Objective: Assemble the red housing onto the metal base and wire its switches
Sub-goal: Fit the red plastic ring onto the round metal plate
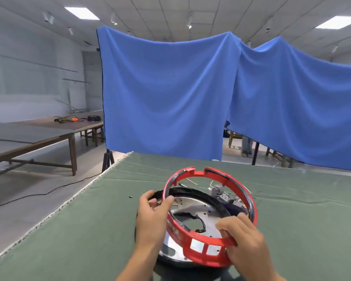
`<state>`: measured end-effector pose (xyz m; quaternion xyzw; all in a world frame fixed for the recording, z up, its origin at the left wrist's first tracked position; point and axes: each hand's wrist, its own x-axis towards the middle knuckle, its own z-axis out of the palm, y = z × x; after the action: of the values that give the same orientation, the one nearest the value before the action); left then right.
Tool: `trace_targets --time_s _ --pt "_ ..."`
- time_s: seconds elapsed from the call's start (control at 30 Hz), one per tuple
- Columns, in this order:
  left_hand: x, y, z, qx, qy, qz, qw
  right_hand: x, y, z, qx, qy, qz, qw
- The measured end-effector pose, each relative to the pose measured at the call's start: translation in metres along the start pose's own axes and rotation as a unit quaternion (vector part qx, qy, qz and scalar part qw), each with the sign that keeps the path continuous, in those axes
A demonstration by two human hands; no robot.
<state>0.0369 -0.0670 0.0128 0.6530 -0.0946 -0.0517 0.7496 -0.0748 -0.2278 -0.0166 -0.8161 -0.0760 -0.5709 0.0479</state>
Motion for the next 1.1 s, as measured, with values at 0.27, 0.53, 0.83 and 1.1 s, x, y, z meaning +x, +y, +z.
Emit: trace_targets --time_s 0.27,0.53,0.83,1.1 --pt "0.003 0.006 -0.003 -0.086 -0.026 -0.105 0.990 0.004 -0.003 -0.001 -0.020 -0.017 -0.010 1.000" --pt "0.003 0.035 0.007 -0.132 0.059 0.077 0.986 0.008 0.001 -0.020 0.080 -0.085 0.165 0.979" --pt "-0.021 0.022 0.047 0.382 -0.088 0.625 0.675 0.020 0.025 -0.044 0.411 0.060 0.538 0.733" --pt "-0.003 -0.021 0.049 0.445 -0.086 0.703 0.547 0.014 0.034 -0.046 0.369 -0.093 0.712 0.590"
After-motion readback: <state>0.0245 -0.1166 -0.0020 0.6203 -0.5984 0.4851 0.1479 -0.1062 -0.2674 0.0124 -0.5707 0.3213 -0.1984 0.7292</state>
